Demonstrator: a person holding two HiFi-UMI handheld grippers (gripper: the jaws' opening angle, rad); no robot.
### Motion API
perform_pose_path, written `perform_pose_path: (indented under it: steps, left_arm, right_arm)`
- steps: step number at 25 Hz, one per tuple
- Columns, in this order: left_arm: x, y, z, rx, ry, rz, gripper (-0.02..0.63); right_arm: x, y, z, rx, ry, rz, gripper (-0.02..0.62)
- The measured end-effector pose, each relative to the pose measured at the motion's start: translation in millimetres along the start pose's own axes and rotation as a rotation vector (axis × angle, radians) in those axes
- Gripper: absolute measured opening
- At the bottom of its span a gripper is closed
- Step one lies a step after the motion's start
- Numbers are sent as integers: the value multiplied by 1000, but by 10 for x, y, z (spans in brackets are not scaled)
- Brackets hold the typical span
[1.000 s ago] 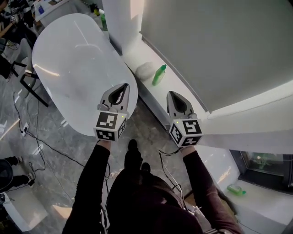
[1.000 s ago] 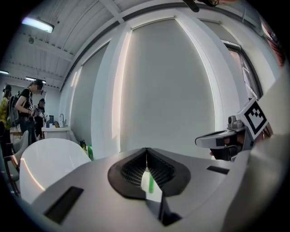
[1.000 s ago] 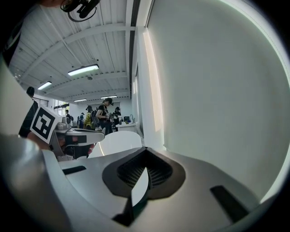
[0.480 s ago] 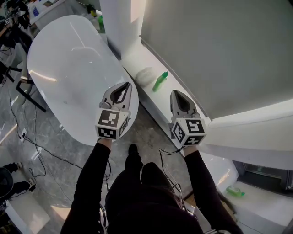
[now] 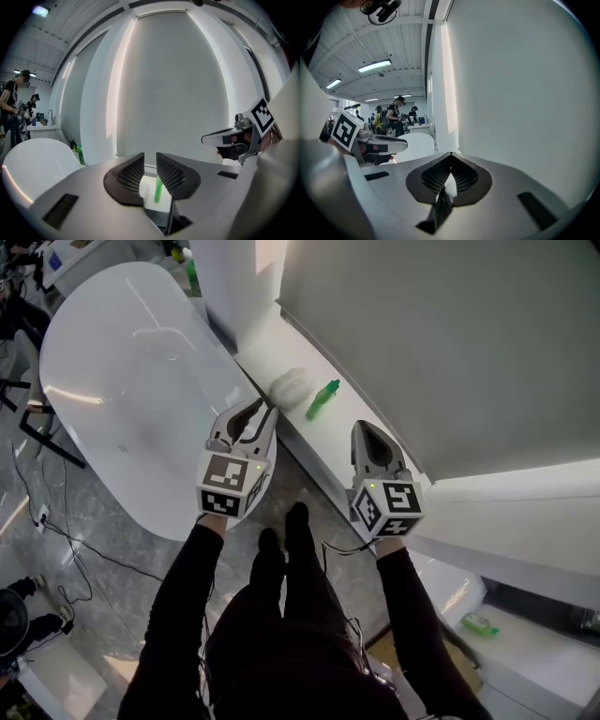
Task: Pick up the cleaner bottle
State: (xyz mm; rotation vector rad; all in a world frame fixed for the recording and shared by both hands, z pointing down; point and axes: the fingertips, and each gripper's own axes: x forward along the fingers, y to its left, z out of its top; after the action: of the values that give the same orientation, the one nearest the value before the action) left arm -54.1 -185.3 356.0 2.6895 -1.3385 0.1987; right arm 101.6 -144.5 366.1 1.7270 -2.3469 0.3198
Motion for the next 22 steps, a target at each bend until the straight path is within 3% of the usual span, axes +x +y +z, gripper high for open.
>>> perform_pose_path:
  steps: [11, 22]
  left_arm:
    - [619, -241, -618, -1, 126, -74, 159]
    - [1341, -479, -1337, 22, 230, -154, 206]
  right_arm:
    - [329, -286, -417, 24, 53, -2, 1]
    - [628, -645, -834, 35, 93, -14, 1]
